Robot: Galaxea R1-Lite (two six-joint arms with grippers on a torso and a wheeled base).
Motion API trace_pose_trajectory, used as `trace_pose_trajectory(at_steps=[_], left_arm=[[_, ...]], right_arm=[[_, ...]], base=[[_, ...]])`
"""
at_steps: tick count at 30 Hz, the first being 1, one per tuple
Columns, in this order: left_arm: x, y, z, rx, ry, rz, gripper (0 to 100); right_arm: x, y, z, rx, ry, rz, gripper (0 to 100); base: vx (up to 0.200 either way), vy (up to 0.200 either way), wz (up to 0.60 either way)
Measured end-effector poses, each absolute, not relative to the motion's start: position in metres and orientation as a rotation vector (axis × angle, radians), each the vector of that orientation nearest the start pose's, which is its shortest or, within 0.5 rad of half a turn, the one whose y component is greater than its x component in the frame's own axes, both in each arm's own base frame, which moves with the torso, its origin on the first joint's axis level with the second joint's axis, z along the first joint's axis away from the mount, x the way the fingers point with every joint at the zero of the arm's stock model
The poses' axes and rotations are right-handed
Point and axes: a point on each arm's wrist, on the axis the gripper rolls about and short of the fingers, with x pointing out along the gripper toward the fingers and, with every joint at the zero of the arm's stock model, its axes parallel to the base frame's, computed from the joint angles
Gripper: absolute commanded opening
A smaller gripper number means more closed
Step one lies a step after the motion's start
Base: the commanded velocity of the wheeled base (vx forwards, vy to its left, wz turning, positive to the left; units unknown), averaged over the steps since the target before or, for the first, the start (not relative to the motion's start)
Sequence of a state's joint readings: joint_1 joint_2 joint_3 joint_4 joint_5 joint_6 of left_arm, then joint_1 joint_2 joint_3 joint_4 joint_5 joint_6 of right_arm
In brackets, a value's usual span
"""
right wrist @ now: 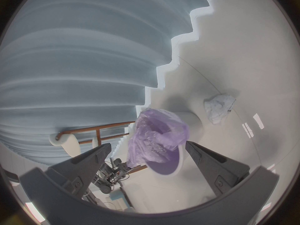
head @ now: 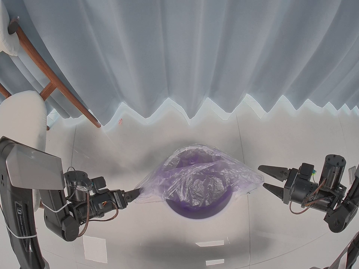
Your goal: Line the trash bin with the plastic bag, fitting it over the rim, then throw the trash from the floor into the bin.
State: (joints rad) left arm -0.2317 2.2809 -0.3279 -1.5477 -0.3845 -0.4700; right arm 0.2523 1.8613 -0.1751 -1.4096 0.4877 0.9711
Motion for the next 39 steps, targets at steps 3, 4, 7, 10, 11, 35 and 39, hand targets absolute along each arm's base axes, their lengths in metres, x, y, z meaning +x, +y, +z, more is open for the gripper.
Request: trace_pose_trajectory(at_steps=[3,4,7,10,11,35,39], left_arm=[[0.279,-0.074,0.003,-0.481,0.538,-0.501,100],[0.279,-0.073,0.005,-0.482,0.534,-0.500,100],[0.277,-0.070,0.011,-0.486,0.521,-0.495,100],[0.275,-0.068,0.016,-0.489,0.507,-0.492,100],[0.274,-0.067,0.018,-0.490,0.502,-0.492,100],[0.269,-0.062,0.028,-0.492,0.480,-0.493,100],[0.268,-0.064,0.026,-0.491,0.488,-0.497,100]], right_arm=[[0.222,0.069,0.087,1.014,0.608,0.550,100],[0.220,0.068,0.090,1.038,0.611,0.557,100],[0.215,0.068,0.101,1.125,0.634,0.608,100],[0.207,0.067,0.116,1.198,0.655,0.688,100],[0.203,0.067,0.122,1.220,0.666,0.716,100],[0.244,0.139,0.169,1.202,0.835,0.676,100],[0.253,0.169,0.157,1.145,0.882,0.663,100]], base=[[0.000,0.000,0.00],[0.000,0.000,0.00],[0.000,0.000,0.00],[0.000,0.000,0.00],[0.000,0.000,0.00],[0.000,0.000,0.00],[0.000,0.000,0.00]])
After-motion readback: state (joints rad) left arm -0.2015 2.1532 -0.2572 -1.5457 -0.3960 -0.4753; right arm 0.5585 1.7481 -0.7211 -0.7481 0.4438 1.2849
